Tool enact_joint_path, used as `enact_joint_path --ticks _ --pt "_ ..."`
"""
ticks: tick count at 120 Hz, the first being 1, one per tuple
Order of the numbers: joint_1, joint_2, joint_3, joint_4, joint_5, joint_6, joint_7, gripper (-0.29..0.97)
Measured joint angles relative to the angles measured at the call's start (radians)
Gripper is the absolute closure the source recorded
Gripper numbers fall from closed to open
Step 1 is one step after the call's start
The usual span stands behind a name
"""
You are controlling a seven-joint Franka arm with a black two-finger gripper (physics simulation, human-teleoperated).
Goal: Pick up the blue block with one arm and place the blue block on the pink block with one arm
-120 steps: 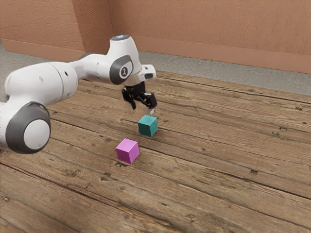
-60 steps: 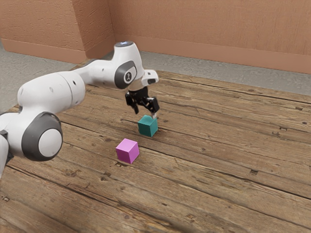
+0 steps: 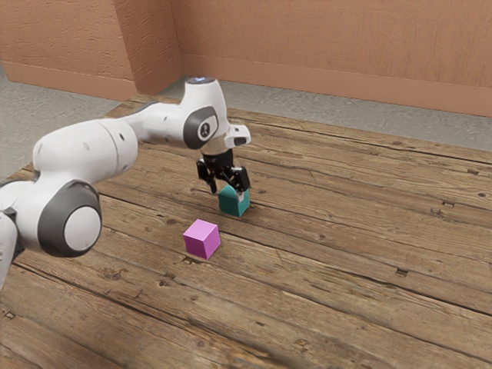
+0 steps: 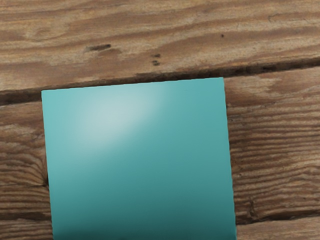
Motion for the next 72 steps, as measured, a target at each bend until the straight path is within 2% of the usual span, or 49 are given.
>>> enact_joint_path --ticks 29,51,72 --pt "-0.006 0.004 0.003 0.01 -0.001 0.028 -0.001 0.0" --pt "-0.021 0.082 0.013 0.119 0.0 0.035 -0.001 0.0" --pt "-0.022 0.1 0.014 0.139 0.003 0.038 -0.001 0.0"
